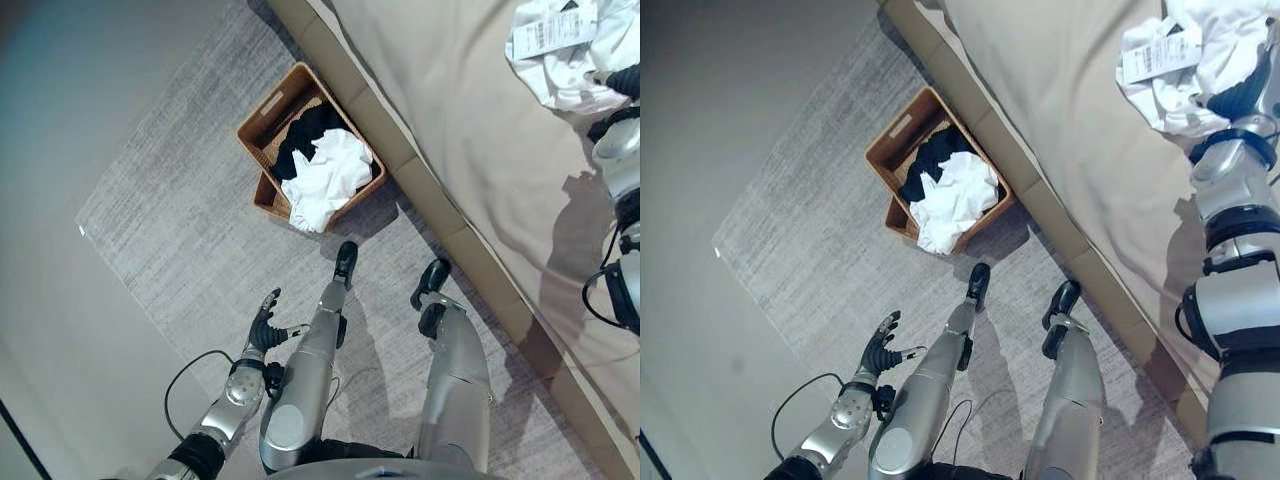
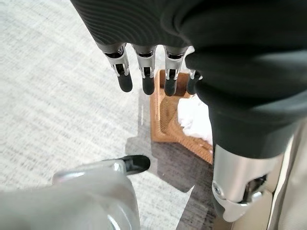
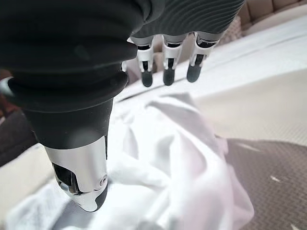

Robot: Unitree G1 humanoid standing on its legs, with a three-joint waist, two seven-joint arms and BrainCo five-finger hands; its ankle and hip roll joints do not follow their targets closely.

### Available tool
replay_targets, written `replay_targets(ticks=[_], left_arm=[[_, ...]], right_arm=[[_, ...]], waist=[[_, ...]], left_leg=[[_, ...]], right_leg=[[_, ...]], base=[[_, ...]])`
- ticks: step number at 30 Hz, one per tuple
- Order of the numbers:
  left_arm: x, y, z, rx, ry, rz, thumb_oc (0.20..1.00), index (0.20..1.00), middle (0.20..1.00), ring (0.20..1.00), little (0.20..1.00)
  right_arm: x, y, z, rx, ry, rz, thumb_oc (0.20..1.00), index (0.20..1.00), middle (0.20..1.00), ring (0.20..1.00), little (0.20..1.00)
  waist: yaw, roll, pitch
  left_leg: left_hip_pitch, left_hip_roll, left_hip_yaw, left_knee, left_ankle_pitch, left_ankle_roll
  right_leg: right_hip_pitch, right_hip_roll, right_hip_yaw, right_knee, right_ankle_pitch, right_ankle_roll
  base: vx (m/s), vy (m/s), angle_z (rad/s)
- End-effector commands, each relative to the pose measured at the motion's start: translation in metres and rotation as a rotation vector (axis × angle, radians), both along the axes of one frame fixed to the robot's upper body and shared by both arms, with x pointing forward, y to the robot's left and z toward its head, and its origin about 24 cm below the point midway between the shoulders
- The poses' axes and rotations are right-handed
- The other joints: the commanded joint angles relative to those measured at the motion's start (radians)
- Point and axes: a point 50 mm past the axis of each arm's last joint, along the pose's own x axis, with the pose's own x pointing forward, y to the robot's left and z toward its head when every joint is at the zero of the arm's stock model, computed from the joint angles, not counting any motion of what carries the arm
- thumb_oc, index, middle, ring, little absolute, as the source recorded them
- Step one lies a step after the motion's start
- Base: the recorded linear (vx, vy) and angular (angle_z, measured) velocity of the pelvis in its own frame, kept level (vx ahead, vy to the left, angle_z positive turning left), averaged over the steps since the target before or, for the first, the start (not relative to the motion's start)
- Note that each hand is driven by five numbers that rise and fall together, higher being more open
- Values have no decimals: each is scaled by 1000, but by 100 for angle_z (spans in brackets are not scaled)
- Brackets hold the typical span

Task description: Pick up clothes into the bucket

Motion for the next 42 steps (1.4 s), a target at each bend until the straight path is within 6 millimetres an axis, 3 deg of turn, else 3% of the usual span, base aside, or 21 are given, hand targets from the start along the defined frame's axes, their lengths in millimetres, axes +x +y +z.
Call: replay_targets(ticks=[1,5,16,17,18,23,33,36,42], left_arm=[[-10,12,-2,10,1,39,1000,1000,1000,1000,1000],[-9,15,1,-14,-13,66,1000,1000,1000,1000,1000],[-5,17,13,-99,-50,95,1000,1000,1000,1000,1000],[-3,19,16,-111,-61,93,1000,1000,1000,1000,1000],[-3,20,17,-117,-59,88,1000,1000,1000,1000,1000],[-1,18,19,-139,-55,66,1000,1000,1000,1000,1000],[3,18,17,-117,-38,26,1000,1000,1000,1000,1000],[5,28,16,-74,-36,33,1000,1000,1000,1000,1000],[-1,49,5,3,17,76,1000,1000,1000,1000,1000]], right_arm=[[-24,-17,41,-75,-90,-90,1000,1000,1000,1000,1000],[-30,-16,64,-82,-112,-95,1000,1000,1000,1000,1000],[-38,-17,89,-28,-73,-19,1000,1000,1000,1000,1000],[-36,-15,90,-15,-41,20,548,548,548,548,548],[-34,-10,92,-11,-24,69,200,200,200,200,200],[-29,-1,96,13,-19,157,200,200,200,200,200],[-13,20,83,115,-46,400,200,200,200,200,200],[-12,23,78,211,-108,530,200,200,200,200,200],[-8,37,74,155,-65,607,200,200,200,200,200]], waist=[[14,9,-9],[9,9,-9],[1,2,-9],[2,-3,-9],[3,-6,-9],[3,-25,-9],[-19,-49,-9],[-29,-64,-9],[-43,-102,-9]], left_leg=[[-4,14,-43,51,-60,9],[-62,17,-33,49,-50,6],[-161,8,-1,59,-46,0],[-175,8,0,55,-42,-1],[-186,10,0,53,-41,0],[-223,11,9,62,-46,2],[-203,0,24,116,-71,-1],[-157,-6,31,154,-94,-5],[-18,8,52,161,-115,-13]], right_leg=[[29,-1,54,11,-5,97],[-38,1,64,15,2,101],[-129,-8,74,10,13,100],[-139,-4,75,2,19,100],[-153,-1,76,-1,23,101],[-189,11,87,-13,37,103],[-154,22,101,-28,52,102],[-84,24,99,-33,49,94],[89,46,88,-112,75,93]], base=[[15,-16,-4],[0,0,0],[6,2,0],[0,0,0],[0,0,0],[2,-14,-6],[-20,7,-7],[-64,-10,-1],[-78,7,-10]])
